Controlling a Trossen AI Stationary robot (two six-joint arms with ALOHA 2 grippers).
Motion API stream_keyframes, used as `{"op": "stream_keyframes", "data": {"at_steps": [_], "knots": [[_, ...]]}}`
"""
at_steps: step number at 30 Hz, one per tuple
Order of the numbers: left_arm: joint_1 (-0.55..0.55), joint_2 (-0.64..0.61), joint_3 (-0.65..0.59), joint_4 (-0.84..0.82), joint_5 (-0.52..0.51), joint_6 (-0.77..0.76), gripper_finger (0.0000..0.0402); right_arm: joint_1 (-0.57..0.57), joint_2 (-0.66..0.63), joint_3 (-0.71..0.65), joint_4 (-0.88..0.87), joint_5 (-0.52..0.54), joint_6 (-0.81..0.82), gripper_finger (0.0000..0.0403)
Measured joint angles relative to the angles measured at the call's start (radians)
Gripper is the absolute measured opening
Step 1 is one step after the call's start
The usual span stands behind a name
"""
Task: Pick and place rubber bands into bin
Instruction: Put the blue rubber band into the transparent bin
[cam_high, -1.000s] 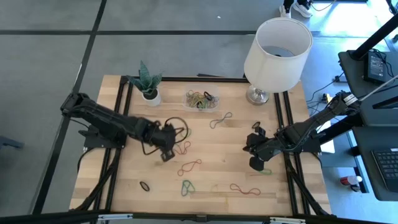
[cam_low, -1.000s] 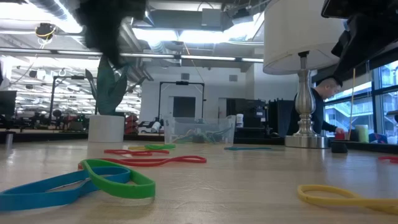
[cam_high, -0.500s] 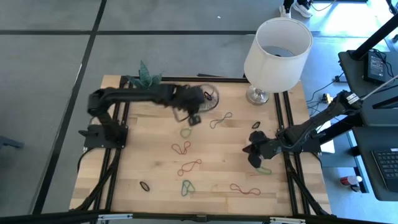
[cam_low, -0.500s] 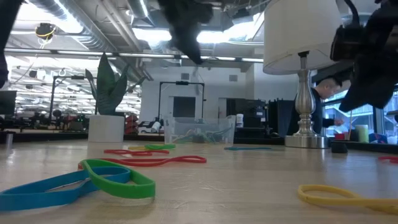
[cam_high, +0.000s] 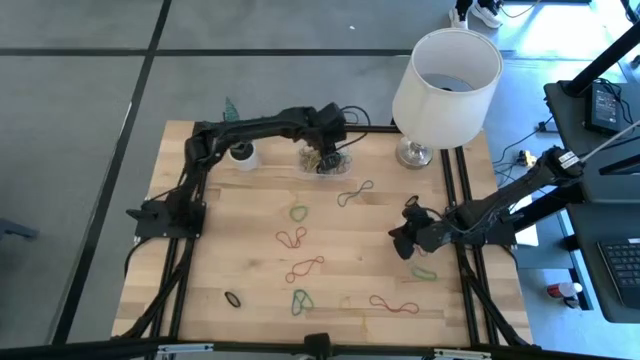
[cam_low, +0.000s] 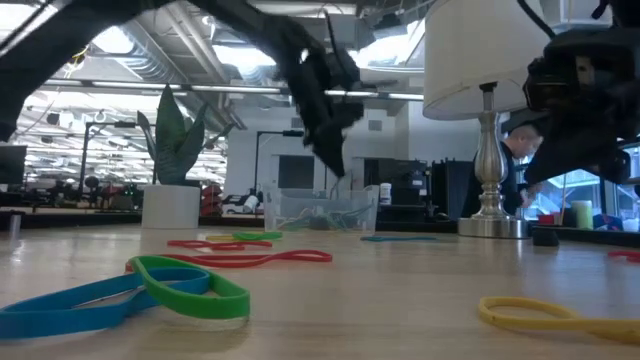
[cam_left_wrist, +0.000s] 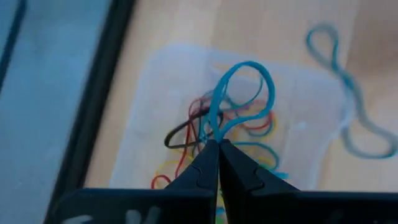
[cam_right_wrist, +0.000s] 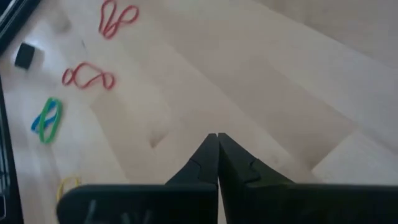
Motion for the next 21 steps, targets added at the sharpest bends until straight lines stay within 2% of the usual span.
{"op": "stream_keyframes", "data": {"at_steps": [4,9,17,21], "knots": [[0.009,0.075,0.0,-0.006,0.043,0.064,0.0002,-0.031,0.0,0.0,-0.001,0.0,0.02,0.0],[0.009,0.136,0.0,-0.066,0.031,0.068,0.0002,-0.062,0.0,0.0,-0.001,0.0,0.022,0.0],[0.017,0.159,0.001,-0.275,-0.149,0.006,0.0002,-0.081,0.0,0.0,-0.006,0.0,0.016,0.0],[0.019,0.153,0.001,-0.26,-0.152,-0.036,0.0002,-0.081,0.0,0.0,-0.008,0.0,-0.009,0.0]]}}
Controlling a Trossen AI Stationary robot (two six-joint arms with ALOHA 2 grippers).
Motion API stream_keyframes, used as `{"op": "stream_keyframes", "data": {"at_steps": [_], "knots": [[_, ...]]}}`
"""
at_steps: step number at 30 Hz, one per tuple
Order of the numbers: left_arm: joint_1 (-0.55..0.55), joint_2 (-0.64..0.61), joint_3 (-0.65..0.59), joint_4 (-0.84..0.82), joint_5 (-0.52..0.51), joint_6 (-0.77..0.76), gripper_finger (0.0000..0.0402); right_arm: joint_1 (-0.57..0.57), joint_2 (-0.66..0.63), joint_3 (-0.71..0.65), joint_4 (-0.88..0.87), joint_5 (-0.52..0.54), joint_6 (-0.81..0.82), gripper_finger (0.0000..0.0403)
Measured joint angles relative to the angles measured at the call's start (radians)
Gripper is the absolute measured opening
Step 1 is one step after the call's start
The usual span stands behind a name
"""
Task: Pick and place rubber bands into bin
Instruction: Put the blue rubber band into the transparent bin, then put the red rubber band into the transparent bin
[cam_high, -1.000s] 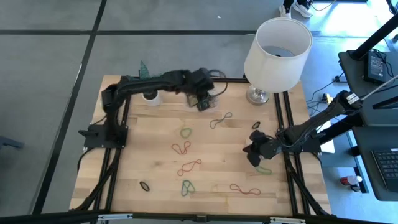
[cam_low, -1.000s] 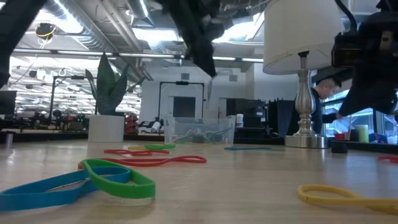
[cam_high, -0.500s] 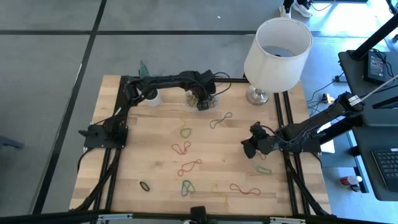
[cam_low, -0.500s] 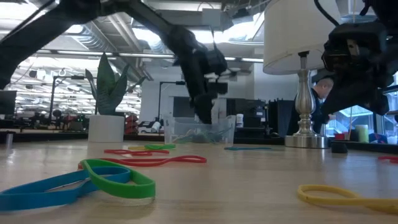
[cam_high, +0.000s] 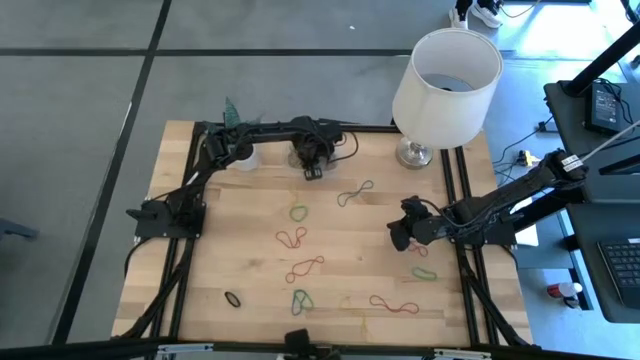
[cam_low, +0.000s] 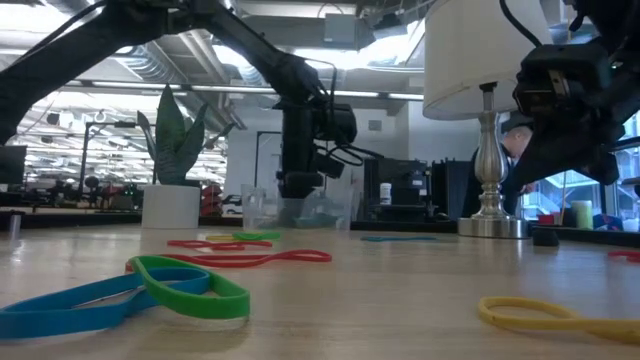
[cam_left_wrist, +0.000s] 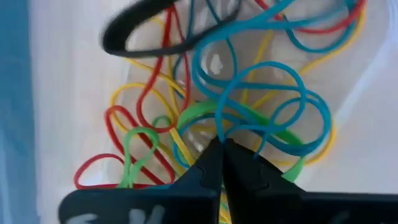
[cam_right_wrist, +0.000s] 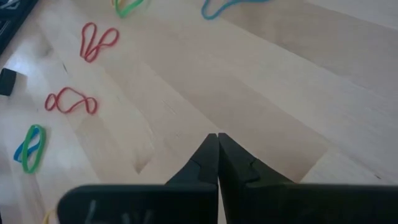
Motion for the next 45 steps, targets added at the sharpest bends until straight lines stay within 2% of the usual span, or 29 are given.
{"op": "stream_keyframes", "data": {"at_steps": [6,12,20,25,32,45], "knots": [[-0.019,-0.007,0.028,0.004,0.034,-0.016,0.0011,0.0,0.0,0.0,0.004,-0.001,-0.005,0.0],[-0.041,-0.007,0.093,0.008,0.037,-0.026,0.0058,0.0,0.0,0.0,0.01,-0.003,-0.02,0.0],[-0.067,-0.007,0.137,0.104,0.036,-0.033,0.0108,0.0,0.0,0.0,0.009,-0.003,-0.027,0.0],[-0.076,0.006,0.137,0.116,0.046,-0.047,0.0113,0.007,0.0,0.0,0.009,-0.003,-0.027,0.0],[-0.08,0.015,0.137,0.27,0.151,-0.043,0.0113,0.028,0.0,0.0,0.009,-0.003,-0.026,0.0],[-0.087,-0.006,0.141,0.196,0.099,-0.041,0.0113,0.037,0.0,0.0,0.016,-0.004,-0.026,0.0]]}}
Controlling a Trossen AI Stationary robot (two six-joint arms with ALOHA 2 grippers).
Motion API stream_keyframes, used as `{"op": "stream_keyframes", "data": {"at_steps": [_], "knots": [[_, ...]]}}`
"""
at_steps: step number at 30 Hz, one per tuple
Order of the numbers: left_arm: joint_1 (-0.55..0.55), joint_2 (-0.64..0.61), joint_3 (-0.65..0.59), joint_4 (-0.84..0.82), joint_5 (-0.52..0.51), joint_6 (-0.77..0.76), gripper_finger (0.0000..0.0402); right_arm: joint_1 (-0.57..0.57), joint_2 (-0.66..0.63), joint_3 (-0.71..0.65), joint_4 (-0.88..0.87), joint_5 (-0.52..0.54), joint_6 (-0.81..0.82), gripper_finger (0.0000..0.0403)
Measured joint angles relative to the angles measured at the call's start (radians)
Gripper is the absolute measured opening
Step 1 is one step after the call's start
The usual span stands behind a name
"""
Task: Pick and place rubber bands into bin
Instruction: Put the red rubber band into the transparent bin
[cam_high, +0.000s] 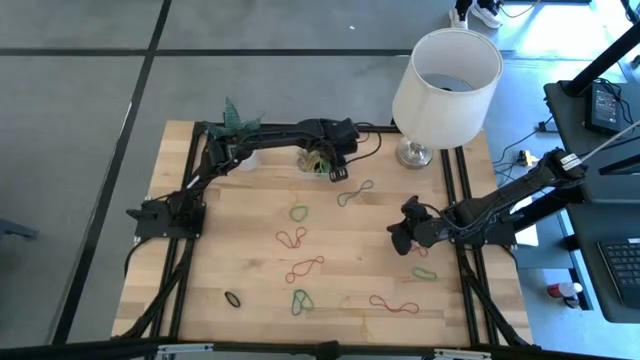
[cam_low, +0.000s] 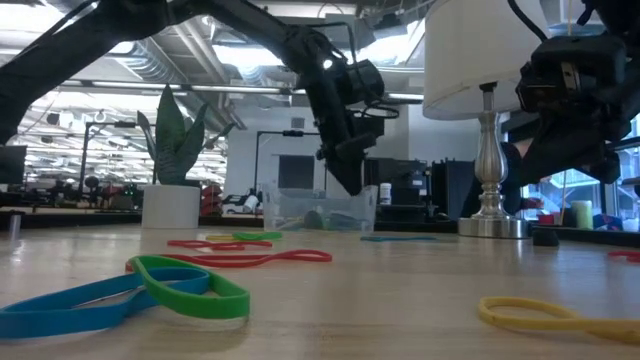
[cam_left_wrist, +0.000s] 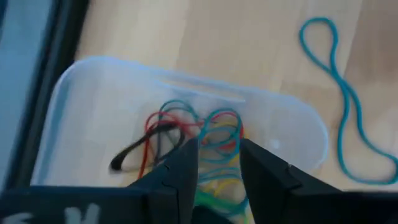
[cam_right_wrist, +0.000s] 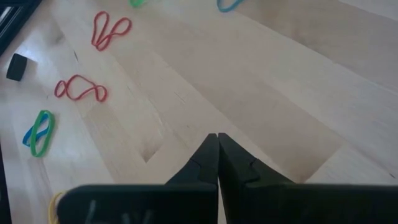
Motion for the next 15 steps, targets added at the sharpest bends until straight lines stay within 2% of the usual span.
{"op": "stream_keyframes", "data": {"at_steps": [6,15], "knots": [[-0.004,-0.033,0.044,-0.154,-0.04,-0.029,0.0113,0.0,0.0,0.0,0.0,-0.01,-0.008,0.0],[-0.032,-0.169,0.046,-0.397,-0.001,-0.179,0.0109,0.0,0.0,0.017,0.0,-0.027,-0.076,0.0]]}}
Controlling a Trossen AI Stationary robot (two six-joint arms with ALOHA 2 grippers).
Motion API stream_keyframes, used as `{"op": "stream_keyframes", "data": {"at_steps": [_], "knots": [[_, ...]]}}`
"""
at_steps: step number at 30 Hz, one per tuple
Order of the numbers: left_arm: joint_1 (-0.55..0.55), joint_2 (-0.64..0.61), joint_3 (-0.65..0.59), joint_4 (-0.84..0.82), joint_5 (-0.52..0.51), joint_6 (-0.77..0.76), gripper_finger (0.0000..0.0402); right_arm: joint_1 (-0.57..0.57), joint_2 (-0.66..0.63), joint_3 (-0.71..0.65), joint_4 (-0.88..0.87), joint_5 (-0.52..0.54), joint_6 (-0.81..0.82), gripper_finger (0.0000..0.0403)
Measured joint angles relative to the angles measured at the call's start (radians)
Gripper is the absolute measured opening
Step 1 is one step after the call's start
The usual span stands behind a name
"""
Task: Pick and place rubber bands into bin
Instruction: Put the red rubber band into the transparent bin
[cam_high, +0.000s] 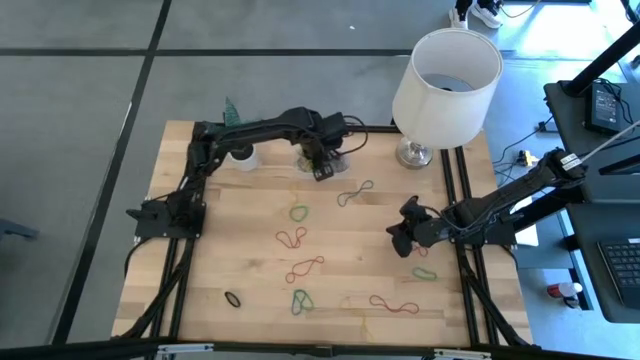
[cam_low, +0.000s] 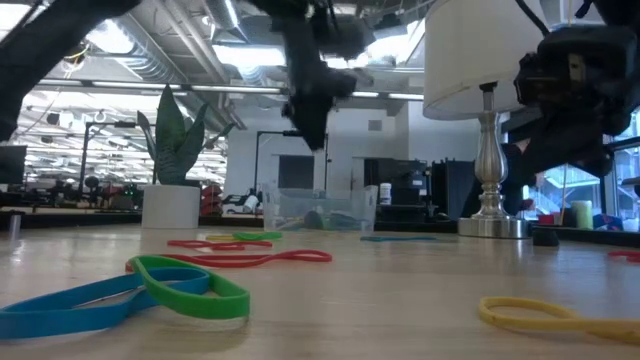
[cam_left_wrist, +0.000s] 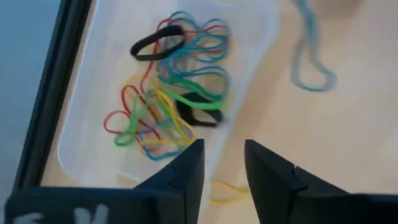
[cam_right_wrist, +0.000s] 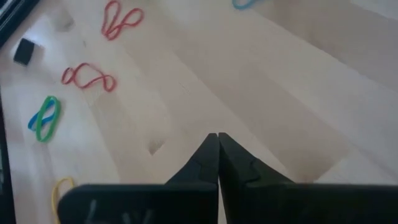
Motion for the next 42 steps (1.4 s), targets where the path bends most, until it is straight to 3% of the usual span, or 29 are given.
{"op": "stream_keyframes", "data": {"at_steps": [5,8,11,19,23,26,31,42], "knots": [[-0.077,-0.12,-0.037,-0.004,0.002,-0.037,0.006,0.0,0.0,0.04,0.0,-0.003,-0.121,0.0],[-0.142,-0.21,-0.145,0.064,0.003,-0.077,0.0012,0.0,0.0,0.066,-0.013,-0.007,-0.166,0.0],[-0.215,-0.313,-0.32,0.186,0.0,-0.132,0.0003,0.0,0.0,0.105,-0.066,-0.007,-0.184,0.0],[-0.41,-0.624,-0.837,0.638,-0.015,-0.272,0.0001,0.0,0.042,0.366,-0.557,-0.02,-0.101,0.0],[-0.481,-0.771,-1.037,0.762,-0.094,-0.365,0.0001,0.0,0.121,0.477,-0.818,-0.095,0.009,0.0],[-0.515,-0.872,-1.151,0.827,-0.119,-0.408,0.0001,-0.001,0.178,0.491,-0.921,-0.182,0.12,0.0],[-0.537,-1.015,-1.283,0.876,-0.134,-0.433,0.0001,-0.001,0.243,0.426,-0.899,-0.279,0.253,0.0021],[-0.535,-1.247,-1.396,0.858,-0.151,-0.365,0.0001,-0.001,0.344,0.268,-0.654,-0.345,0.372,0.0138]]}}
